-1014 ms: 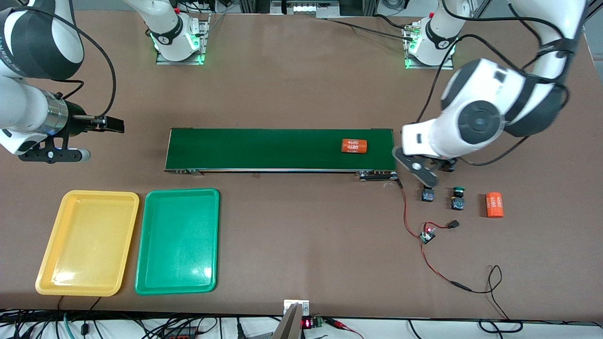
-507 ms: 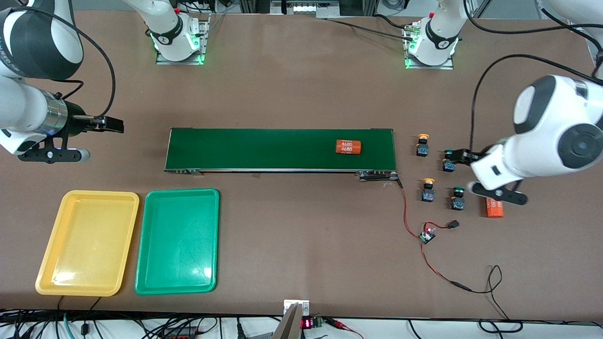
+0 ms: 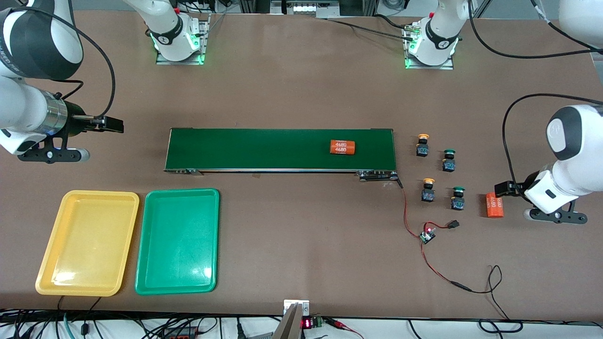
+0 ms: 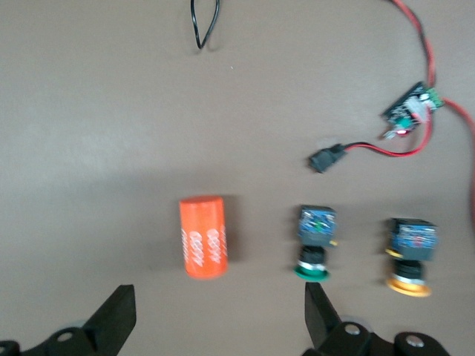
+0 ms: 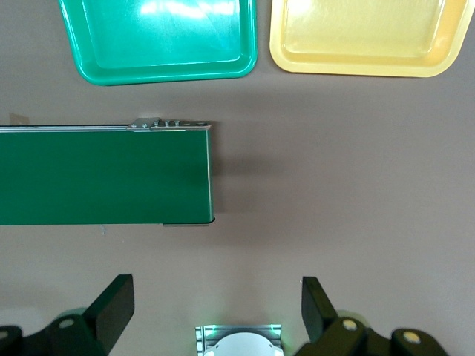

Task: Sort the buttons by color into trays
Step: 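Move the left gripper to the second orange battery and grasp it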

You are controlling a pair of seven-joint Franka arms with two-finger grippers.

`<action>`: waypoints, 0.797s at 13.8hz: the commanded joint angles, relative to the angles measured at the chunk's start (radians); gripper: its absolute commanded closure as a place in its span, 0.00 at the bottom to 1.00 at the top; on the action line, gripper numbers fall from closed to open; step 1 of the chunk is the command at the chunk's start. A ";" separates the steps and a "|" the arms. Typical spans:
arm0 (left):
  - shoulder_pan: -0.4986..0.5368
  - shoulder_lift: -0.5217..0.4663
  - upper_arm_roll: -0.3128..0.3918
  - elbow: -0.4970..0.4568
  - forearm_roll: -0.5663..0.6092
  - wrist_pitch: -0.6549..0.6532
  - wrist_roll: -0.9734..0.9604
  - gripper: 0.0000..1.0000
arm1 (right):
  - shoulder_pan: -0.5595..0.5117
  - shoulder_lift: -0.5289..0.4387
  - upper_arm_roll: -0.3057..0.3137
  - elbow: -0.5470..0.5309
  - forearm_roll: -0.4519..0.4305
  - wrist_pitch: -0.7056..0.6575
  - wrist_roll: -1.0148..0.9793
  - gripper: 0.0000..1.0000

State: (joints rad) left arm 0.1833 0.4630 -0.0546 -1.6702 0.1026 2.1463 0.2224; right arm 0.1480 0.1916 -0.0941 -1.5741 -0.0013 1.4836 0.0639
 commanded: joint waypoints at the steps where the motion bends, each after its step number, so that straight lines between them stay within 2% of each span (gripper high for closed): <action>1: 0.007 0.060 0.024 -0.028 -0.021 0.110 0.091 0.00 | -0.002 -0.001 -0.001 0.002 0.015 -0.009 -0.010 0.00; 5: 0.015 0.186 0.028 -0.031 -0.020 0.236 0.098 0.00 | -0.004 -0.001 -0.001 0.002 0.015 -0.009 -0.010 0.00; 9: 0.031 0.224 0.038 -0.048 -0.020 0.259 0.127 0.02 | 0.001 -0.001 -0.001 0.002 0.015 -0.011 -0.010 0.00; 10: 0.033 0.229 0.039 -0.058 -0.020 0.265 0.132 0.11 | 0.001 -0.001 -0.001 0.002 0.015 -0.009 -0.010 0.00; 11: 0.039 0.229 0.039 -0.062 -0.020 0.264 0.132 0.34 | 0.001 -0.001 -0.001 0.002 0.015 -0.009 -0.013 0.00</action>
State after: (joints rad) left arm 0.2143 0.6976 -0.0206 -1.7138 0.1009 2.3938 0.3170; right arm 0.1486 0.1917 -0.0941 -1.5742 -0.0013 1.4835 0.0638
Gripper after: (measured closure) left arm 0.040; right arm 0.000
